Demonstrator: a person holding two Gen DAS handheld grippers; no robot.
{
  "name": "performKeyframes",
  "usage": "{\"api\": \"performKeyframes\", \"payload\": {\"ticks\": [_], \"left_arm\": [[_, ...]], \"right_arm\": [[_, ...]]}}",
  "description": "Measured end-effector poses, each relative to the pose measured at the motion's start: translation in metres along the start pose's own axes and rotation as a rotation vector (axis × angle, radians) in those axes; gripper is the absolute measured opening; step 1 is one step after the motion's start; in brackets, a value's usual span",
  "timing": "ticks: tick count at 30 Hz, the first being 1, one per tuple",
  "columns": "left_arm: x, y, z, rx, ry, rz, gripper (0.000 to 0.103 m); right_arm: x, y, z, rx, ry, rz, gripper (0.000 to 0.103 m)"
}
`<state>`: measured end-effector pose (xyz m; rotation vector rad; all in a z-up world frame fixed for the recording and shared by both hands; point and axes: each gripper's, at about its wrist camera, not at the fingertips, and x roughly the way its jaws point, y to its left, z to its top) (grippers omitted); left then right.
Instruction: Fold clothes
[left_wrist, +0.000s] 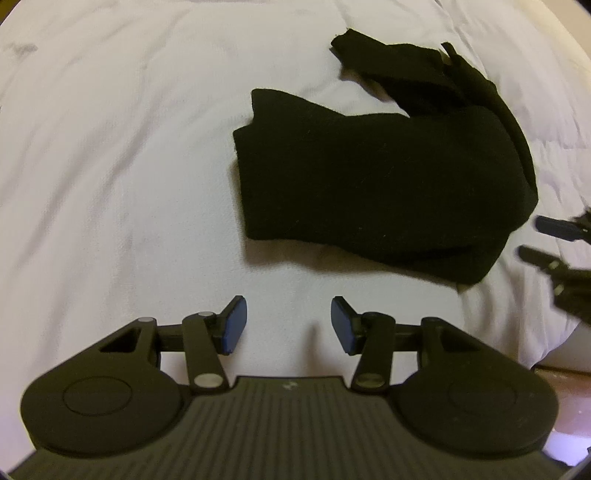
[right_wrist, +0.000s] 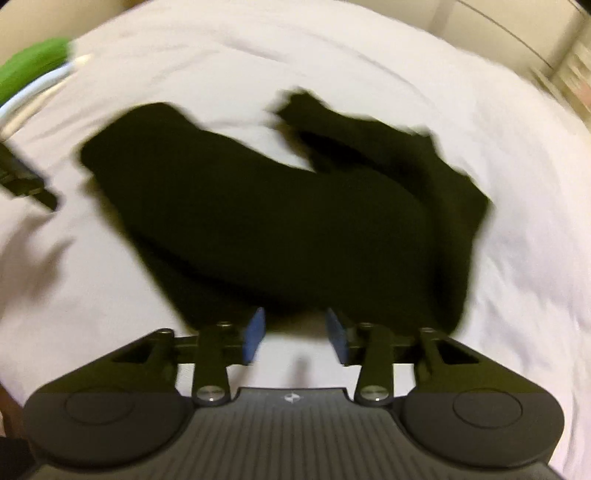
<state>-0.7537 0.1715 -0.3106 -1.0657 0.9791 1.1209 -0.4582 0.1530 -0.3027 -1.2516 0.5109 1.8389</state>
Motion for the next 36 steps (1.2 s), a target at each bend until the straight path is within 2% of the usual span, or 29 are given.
{"api": "performKeyframes", "payload": {"ticks": [4, 7, 9, 12, 13, 14, 16, 20, 24, 26, 29, 33, 36], "left_arm": [[0.003, 0.007, 0.002, -0.004, -0.002, -0.007, 0.045], [0.005, 0.012, 0.002, -0.007, -0.002, -0.009, 0.045], [0.006, 0.015, 0.003, -0.008, -0.001, -0.01, 0.045], [0.006, 0.019, 0.003, -0.008, 0.0, -0.012, 0.045], [0.006, 0.02, 0.003, -0.006, 0.0, -0.014, 0.045], [0.005, 0.02, 0.003, -0.005, 0.0, -0.016, 0.045], [0.004, 0.022, 0.004, -0.002, -0.001, -0.02, 0.045], [0.002, 0.02, 0.007, 0.017, -0.006, -0.03, 0.045], [0.002, 0.015, 0.01, 0.037, -0.018, -0.05, 0.045], [0.003, 0.01, 0.011, 0.047, -0.025, -0.069, 0.045], [0.009, 0.002, 0.014, 0.066, -0.029, -0.088, 0.045], [0.015, -0.005, 0.02, 0.077, -0.03, -0.1, 0.045], [0.012, -0.005, 0.02, 0.08, -0.031, -0.095, 0.045]], "right_arm": [[0.015, 0.054, 0.023, -0.194, -0.056, 0.044, 0.049], [0.031, 0.086, 0.033, -0.309, -0.083, 0.021, 0.048], [0.043, 0.095, 0.034, -0.368, -0.091, -0.026, 0.048], [0.058, 0.097, 0.034, -0.428, -0.057, -0.041, 0.034], [0.056, 0.095, 0.032, -0.434, -0.06, -0.026, 0.012], [0.055, 0.089, 0.032, -0.417, -0.064, -0.022, 0.005], [0.045, 0.074, 0.032, -0.35, -0.079, -0.013, 0.004], [0.017, 0.03, 0.033, -0.149, -0.117, -0.06, 0.004], [-0.002, -0.019, 0.026, 0.036, -0.11, -0.164, 0.004], [0.002, -0.04, 0.016, 0.122, -0.064, -0.199, 0.004], [0.024, -0.055, -0.001, 0.21, 0.024, -0.196, 0.005], [0.04, -0.036, 0.005, 0.122, 0.047, -0.197, 0.012], [0.043, -0.011, 0.012, -0.017, 0.055, -0.269, 0.018]]}}
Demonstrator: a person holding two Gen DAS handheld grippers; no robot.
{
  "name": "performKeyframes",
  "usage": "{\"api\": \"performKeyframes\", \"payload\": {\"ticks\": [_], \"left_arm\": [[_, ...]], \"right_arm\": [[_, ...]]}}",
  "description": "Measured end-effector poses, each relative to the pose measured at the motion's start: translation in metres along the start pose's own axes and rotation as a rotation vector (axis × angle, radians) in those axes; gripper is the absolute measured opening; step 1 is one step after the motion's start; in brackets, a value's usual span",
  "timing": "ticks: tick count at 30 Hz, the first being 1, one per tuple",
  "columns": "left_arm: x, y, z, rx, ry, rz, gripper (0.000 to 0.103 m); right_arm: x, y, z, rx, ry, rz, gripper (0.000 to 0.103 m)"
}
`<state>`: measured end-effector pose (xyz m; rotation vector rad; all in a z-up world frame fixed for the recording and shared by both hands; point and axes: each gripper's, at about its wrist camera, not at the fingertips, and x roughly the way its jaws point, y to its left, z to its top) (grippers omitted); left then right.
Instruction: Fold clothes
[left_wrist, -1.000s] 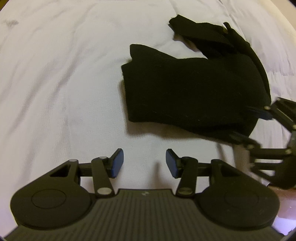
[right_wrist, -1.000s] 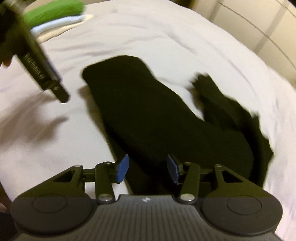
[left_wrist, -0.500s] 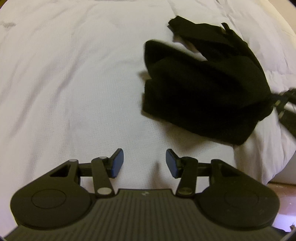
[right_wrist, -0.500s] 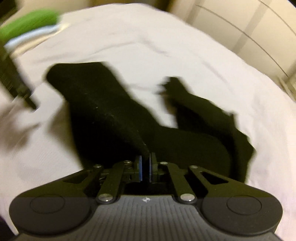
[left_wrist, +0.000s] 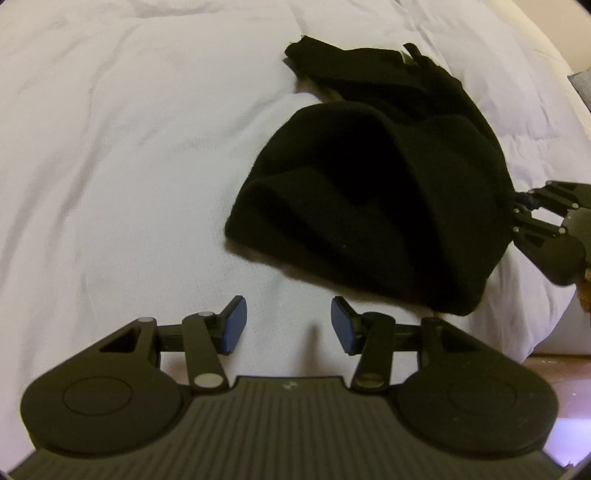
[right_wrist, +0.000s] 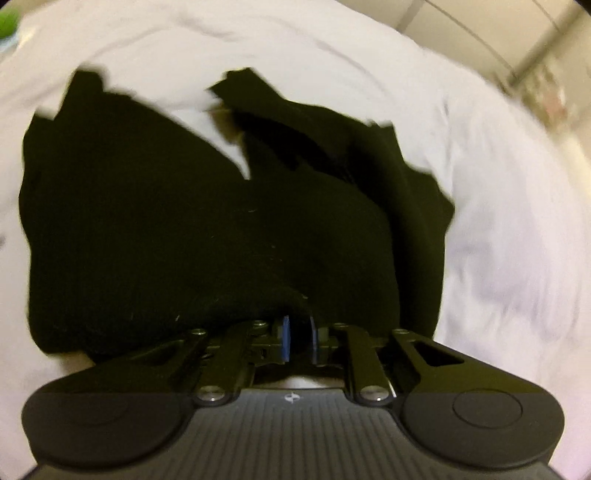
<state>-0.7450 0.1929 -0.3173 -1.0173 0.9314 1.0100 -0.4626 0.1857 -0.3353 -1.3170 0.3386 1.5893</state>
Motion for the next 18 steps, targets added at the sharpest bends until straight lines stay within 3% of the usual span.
{"api": "performKeyframes", "payload": {"ticks": [1, 5, 9, 11, 16, 18], "left_arm": [[-0.001, 0.0, 0.0, -0.001, 0.001, 0.004, 0.045], [-0.002, 0.003, -0.003, -0.011, 0.007, 0.013, 0.045], [0.001, 0.002, -0.007, -0.016, 0.012, 0.01, 0.045], [0.005, 0.001, -0.008, -0.025, 0.016, 0.008, 0.045], [0.002, 0.001, -0.015, -0.037, 0.012, 0.011, 0.045], [0.0, 0.002, -0.018, -0.038, 0.008, 0.013, 0.045]], "right_arm": [[-0.002, 0.008, 0.001, -0.05, -0.003, -0.03, 0.019], [-0.026, 0.018, -0.012, -0.153, -0.07, -0.107, 0.049], [-0.053, 0.028, -0.034, -0.245, -0.152, -0.064, 0.054], [-0.058, 0.041, -0.042, -0.325, -0.178, -0.023, 0.069], [-0.055, 0.095, -0.06, -0.577, -0.278, -0.057, 0.069], [-0.051, 0.111, -0.061, -0.645, -0.32, -0.159, 0.069]]}}
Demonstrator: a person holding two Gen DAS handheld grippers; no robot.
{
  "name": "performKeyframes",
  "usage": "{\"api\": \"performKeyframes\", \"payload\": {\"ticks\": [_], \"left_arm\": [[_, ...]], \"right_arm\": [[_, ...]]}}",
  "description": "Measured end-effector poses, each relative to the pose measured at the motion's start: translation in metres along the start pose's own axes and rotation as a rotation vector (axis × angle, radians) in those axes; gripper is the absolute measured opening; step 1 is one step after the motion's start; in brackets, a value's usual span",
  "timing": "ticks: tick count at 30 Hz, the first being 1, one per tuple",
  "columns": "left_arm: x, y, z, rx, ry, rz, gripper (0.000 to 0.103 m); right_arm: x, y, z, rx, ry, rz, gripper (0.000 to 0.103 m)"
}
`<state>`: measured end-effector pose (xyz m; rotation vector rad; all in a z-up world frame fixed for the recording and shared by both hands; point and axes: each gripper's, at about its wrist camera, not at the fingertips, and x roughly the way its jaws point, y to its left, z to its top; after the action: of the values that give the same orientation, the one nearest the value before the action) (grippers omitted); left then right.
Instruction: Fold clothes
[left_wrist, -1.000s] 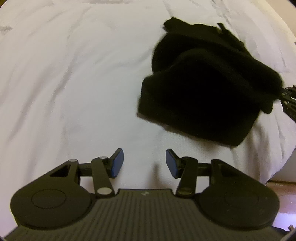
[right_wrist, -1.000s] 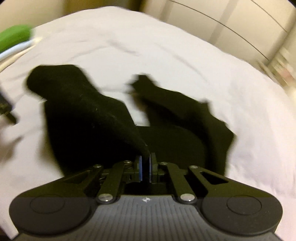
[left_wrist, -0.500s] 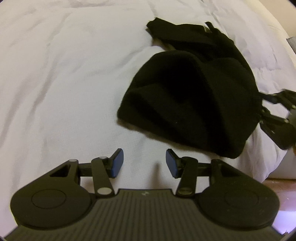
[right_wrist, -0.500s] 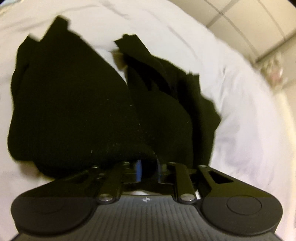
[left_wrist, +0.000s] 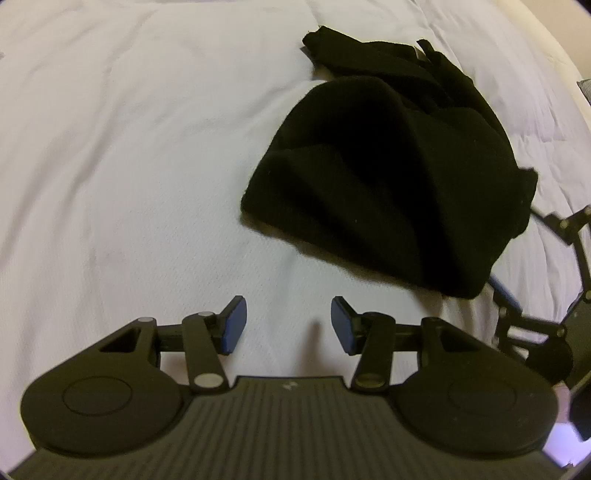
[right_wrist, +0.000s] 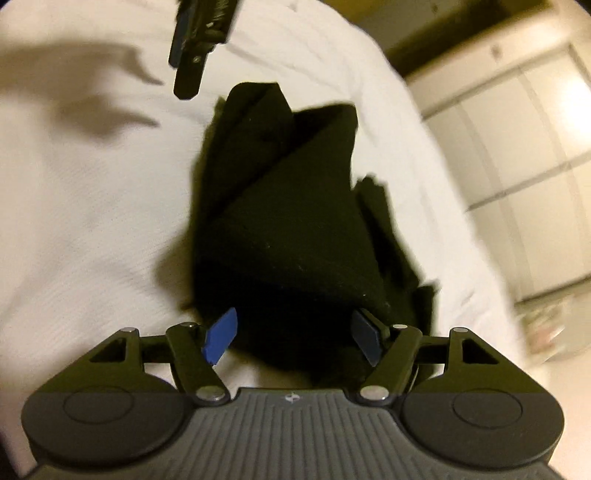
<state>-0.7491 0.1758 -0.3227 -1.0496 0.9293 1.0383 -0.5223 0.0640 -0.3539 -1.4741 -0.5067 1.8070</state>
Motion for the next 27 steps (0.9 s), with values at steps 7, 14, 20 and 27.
{"api": "performKeyframes", "payload": {"ticks": [7, 14, 20, 27], "left_arm": [[0.001, 0.004, -0.005, -0.013, -0.01, -0.012, 0.045], [0.01, 0.018, 0.002, -0.11, -0.025, -0.051, 0.048], [0.021, 0.033, 0.017, -0.237, -0.059, -0.123, 0.053], [0.01, -0.011, 0.034, -0.017, -0.125, -0.157, 0.059]], "right_arm": [[-0.017, 0.013, -0.001, -0.111, -0.085, -0.111, 0.08], [0.017, 0.021, 0.018, -0.172, -0.059, -0.033, 0.019], [0.006, -0.083, 0.005, 0.424, 0.008, 0.062, 0.01], [0.008, -0.206, -0.061, 0.993, 0.134, -0.031, 0.009]]}}
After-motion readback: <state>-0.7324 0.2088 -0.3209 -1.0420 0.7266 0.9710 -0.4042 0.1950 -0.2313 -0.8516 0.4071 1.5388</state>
